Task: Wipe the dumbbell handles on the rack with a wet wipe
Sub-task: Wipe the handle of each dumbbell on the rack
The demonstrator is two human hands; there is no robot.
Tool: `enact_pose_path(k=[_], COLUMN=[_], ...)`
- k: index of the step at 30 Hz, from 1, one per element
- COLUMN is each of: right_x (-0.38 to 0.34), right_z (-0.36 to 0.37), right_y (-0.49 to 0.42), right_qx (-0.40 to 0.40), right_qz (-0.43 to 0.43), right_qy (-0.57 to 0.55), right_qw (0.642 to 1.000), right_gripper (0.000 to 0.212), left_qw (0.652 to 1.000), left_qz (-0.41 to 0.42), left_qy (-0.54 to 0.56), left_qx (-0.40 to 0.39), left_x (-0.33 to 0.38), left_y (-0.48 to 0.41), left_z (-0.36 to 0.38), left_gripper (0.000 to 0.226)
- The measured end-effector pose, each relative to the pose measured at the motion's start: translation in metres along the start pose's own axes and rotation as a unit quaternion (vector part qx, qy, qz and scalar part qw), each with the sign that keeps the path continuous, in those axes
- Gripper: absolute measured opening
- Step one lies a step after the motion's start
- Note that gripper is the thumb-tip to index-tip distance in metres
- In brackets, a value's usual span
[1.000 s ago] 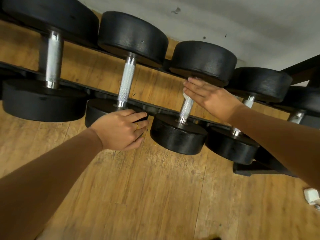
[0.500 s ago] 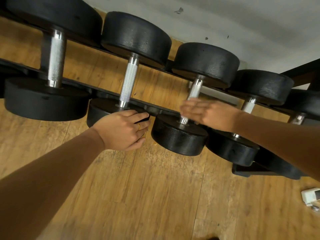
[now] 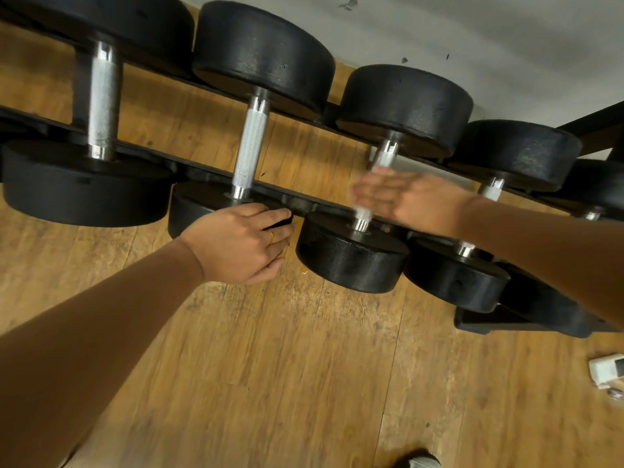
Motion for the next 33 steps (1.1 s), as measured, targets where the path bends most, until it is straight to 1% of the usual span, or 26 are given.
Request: enact_pose_path(k=[2,3,6,8,13,14,16,17,19,23,24,25,26,29,30,31,33], right_x=[0.006,-0.004,-0.037,-0.033,-0.031,-0.029,-0.013,0.000,0.020,0.030,0.030,0.029,0.023,-0.010,-0.011,-0.005,0.020], right_z=[-0.002,0.001,0.009,0.007,0.015,0.012,0.001,-0.003,-0.008,-0.005,-0.006,-0.003,0.001,0.008,0.008,0.006,-0.002], right_y=[-0.003,-0.004,-0.008,-0.011,-0.011,-0.012,-0.014,-0.014,-0.015,-0.018,-0.020,-0.022,-0.024,-0.030,-0.029,-0.029,-0.032], right_qx=[0.001,0.001,-0.011,-0.016,-0.073,-0.070,-0.069,-0.081,-0.101,-0.090,-0.094,-0.117,-0.154,-0.240,-0.259,-0.259,-0.227], right_qz=[0.036,0.027,-0.057,-0.063,-0.055,-0.052,-0.003,0.031,0.088,0.137,0.153,0.166,0.169,0.095,0.079,0.077,0.117], right_qy=[-0.001,0.002,0.017,0.017,0.051,0.050,0.042,0.046,0.055,0.059,0.062,0.066,0.074,0.099,0.104,0.104,0.114], right_qw=[0.999,1.000,0.998,0.998,0.994,0.995,0.997,0.995,0.989,0.985,0.982,0.977,0.971,0.961,0.957,0.957,0.960], right_gripper=[0.070,0.067,0.064,0.065,0.069,0.070,0.076,0.078,0.075,0.072,0.072,0.073,0.074,0.079,0.080,0.080,0.079], left_qw=[1.000,1.000,1.000,1.000,1.000,1.000,1.000,1.000,1.000,1.000,1.000,1.000,1.000,0.999,0.999,0.999,1.000], left_qz=[0.002,0.001,-0.002,-0.001,0.000,0.000,0.001,0.001,0.001,-0.001,-0.004,-0.006,-0.008,-0.009,-0.009,-0.008,-0.011], left_qy=[-0.003,-0.003,0.000,-0.001,-0.005,-0.007,-0.009,-0.010,-0.009,-0.001,0.000,0.001,0.002,0.010,0.012,0.014,0.014], left_qx=[0.000,-0.002,-0.005,-0.004,-0.010,-0.013,-0.016,-0.017,-0.018,-0.023,-0.023,-0.022,-0.023,-0.032,-0.035,-0.034,-0.025], left_x=[0.000,0.001,0.001,0.000,0.001,0.001,0.001,0.000,0.001,-0.001,-0.001,-0.001,-0.001,-0.001,-0.001,-0.001,-0.001], left_y=[0.001,0.001,0.000,0.001,0.001,0.001,0.001,0.002,0.001,-0.001,-0.002,-0.003,-0.002,-0.001,-0.001,-0.001,-0.001], left_z=[0.000,0.000,0.000,0.001,0.002,0.003,0.004,0.004,0.004,0.003,0.003,0.003,0.003,0.004,0.005,0.005,0.005], left_gripper=[0.047,0.047,0.045,0.046,0.049,0.050,0.051,0.052,0.054,0.056,0.057,0.058,0.059,0.059,0.058,0.058,0.059])
Point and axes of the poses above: each hand's wrist, its own y-axis away from the middle knuckle, its own z-axis out of the palm, x = y × z, the point moved 9 cm from there along -y, towards the middle knuckle, and after that the axes turned 2 degrees about -y, right-handed, at the moved point
